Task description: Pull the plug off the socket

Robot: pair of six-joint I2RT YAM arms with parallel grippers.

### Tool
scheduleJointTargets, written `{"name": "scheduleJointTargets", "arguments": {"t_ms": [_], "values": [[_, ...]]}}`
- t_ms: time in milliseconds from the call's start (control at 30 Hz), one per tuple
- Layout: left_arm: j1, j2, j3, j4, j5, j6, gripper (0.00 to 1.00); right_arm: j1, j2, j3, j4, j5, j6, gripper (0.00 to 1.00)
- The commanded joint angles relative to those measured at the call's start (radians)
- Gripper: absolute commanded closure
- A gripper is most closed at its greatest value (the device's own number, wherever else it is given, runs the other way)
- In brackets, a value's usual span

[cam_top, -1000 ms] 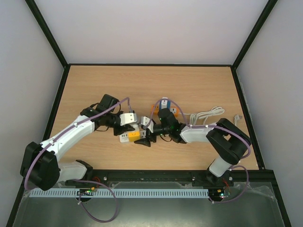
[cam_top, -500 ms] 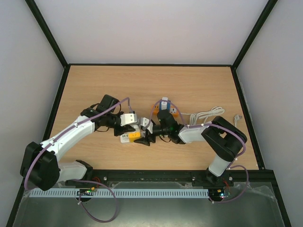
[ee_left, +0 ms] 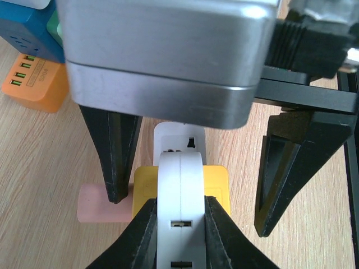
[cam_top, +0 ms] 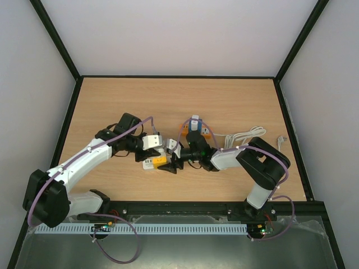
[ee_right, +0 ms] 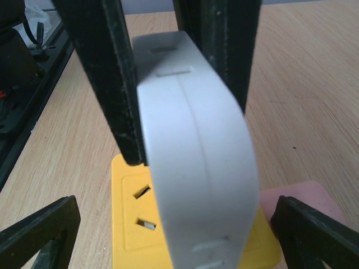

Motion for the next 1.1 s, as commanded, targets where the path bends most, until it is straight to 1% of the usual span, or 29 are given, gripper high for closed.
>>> {"name": "scheduleJointTargets", "arguments": {"t_ms": [0,67,200,300,433,600,733,800,867,1000,1033,1067], "values": [[-0.014,-0.009,-0.024,-0.017,0.008,-0.004,0.95,-0.001,0.006,-0.022,0.024,0.030,0.028,0.05],[-0.017,-0.009,-0.025,-0.014,0.003,-0.004,0.95,-0.014,-0.012,-0.031,0.049,0.027,0.039,0.01],[-0.020,-0.007,-0.026,-0.012,-0.002,-0.004,0.95,-0.025,-0.057,-0.028,0.029,0.029,0.031,0.00],[-0.021,0.000,-0.023,-0.010,-0.004,-0.005,0.95,-0.025,-0.069,-0.025,0.031,0.030,0.030,0.02],[-0.027,0.008,-0.019,-0.007,-0.005,-0.008,0.95,-0.025,-0.037,-0.011,0.012,0.020,0.028,0.02],[-0.027,0.009,-0.017,-0.003,-0.009,-0.014,0.94,-0.025,0.002,-0.009,-0.030,0.011,-0.022,0.00],[-0.027,0.010,-0.016,0.000,-0.006,-0.022,0.91,-0.023,0.004,-0.004,-0.034,0.009,-0.025,0.06],[-0.027,0.008,-0.016,-0.002,-0.006,-0.026,0.90,-0.022,0.004,0.001,-0.030,0.006,-0.019,0.13],[-0.027,0.006,-0.018,-0.003,-0.015,-0.031,0.86,-0.019,0.001,0.001,-0.028,0.003,-0.017,0.21],[-0.025,-0.006,-0.015,-0.018,-0.042,-0.042,0.74,-0.007,-0.006,-0.001,-0.037,-0.001,-0.023,0.27],[-0.023,-0.009,-0.015,-0.023,-0.053,-0.046,0.66,-0.002,-0.007,-0.002,-0.040,-0.001,-0.027,0.28],[-0.023,-0.014,-0.016,-0.023,-0.061,-0.049,0.60,0.000,-0.009,-0.001,-0.043,-0.001,-0.031,0.28]]}}
